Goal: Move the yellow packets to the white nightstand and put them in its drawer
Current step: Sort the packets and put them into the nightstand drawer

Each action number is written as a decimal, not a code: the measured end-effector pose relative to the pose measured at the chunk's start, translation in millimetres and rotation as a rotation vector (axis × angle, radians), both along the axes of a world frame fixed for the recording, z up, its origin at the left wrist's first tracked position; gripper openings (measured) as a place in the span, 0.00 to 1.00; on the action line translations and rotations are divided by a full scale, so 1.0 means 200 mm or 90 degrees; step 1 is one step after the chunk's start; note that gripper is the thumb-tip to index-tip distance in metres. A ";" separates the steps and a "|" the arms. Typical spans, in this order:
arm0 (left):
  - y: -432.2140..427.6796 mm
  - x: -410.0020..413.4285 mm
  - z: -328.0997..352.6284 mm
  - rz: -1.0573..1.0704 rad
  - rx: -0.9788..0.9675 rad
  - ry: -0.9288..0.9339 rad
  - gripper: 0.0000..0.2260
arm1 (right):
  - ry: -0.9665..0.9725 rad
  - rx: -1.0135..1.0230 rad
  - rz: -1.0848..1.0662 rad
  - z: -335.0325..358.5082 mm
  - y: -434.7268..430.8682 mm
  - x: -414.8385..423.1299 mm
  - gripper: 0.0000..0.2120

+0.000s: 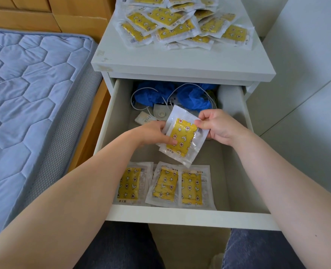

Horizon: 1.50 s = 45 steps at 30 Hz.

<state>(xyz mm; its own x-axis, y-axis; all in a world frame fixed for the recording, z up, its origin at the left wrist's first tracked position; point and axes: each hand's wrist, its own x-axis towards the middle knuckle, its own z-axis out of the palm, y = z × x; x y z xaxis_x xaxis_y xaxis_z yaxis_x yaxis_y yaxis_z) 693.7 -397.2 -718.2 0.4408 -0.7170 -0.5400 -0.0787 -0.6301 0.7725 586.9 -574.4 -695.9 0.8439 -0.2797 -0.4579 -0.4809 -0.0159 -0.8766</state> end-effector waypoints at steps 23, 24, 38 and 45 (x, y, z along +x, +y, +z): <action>-0.02 -0.08 -0.06 -0.303 0.218 -0.219 0.23 | 0.360 -0.571 0.516 -0.07 0.06 -0.05 0.20; -0.02 -0.08 -0.07 -0.303 0.222 -0.225 0.22 | 0.390 -0.597 0.565 -0.08 0.09 -0.06 0.24; -0.04 -0.10 -0.10 -0.489 0.359 -0.222 0.23 | 0.475 -0.695 0.743 -0.21 0.19 -0.10 0.29; -0.04 -0.09 -0.10 -0.489 0.367 -0.239 0.21 | 0.353 -0.668 0.682 -0.22 0.18 -0.09 0.28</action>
<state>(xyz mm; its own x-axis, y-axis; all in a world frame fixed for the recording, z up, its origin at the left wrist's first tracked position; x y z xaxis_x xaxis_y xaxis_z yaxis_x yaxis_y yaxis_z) 675.4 -404.8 -737.5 0.1843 -0.5527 -0.8127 -0.7903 -0.5750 0.2118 569.2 -539.4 -740.2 0.6515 -0.0688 -0.7555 -0.0928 -0.9956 0.0107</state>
